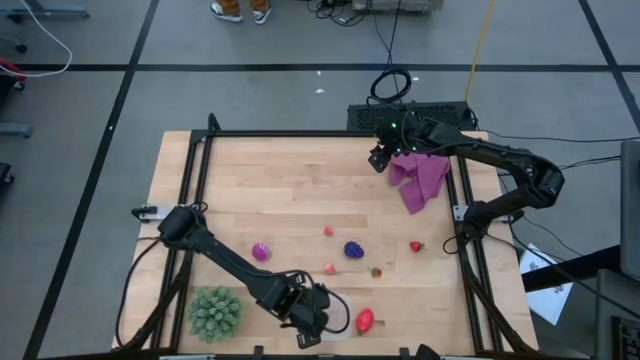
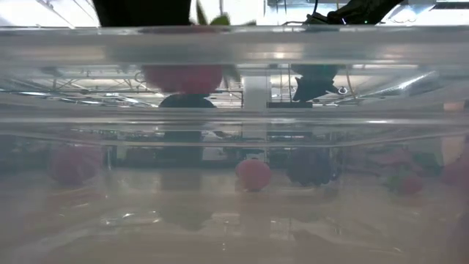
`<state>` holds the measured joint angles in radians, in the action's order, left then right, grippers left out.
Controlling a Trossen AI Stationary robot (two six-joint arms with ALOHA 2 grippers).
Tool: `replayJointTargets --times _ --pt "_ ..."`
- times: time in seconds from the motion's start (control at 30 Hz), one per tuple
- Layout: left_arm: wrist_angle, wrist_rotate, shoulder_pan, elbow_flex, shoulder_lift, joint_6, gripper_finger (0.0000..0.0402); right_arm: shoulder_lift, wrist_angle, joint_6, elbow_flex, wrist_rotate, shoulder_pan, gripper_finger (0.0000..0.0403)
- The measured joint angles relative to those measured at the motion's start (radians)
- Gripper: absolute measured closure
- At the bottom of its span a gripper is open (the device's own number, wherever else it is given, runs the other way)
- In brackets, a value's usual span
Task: Pick and placing Produce into tupperware
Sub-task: Put the left strawberry into the transparent bin
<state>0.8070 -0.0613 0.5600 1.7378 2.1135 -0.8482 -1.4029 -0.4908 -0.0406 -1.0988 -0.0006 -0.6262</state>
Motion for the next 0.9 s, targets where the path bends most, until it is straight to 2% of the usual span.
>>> replayJointTargets --times 0.7,0.9 --pt "0.002 -0.017 -0.009 -0.001 0.028 0.016 0.0256 0.0 0.0 0.0 0.0 0.0 0.0 0.0216" --pt "0.005 -0.018 -0.008 -0.045 0.029 -0.01 0.0256 0.0 -0.001 0.0 0.0 0.0 0.0 0.0216"
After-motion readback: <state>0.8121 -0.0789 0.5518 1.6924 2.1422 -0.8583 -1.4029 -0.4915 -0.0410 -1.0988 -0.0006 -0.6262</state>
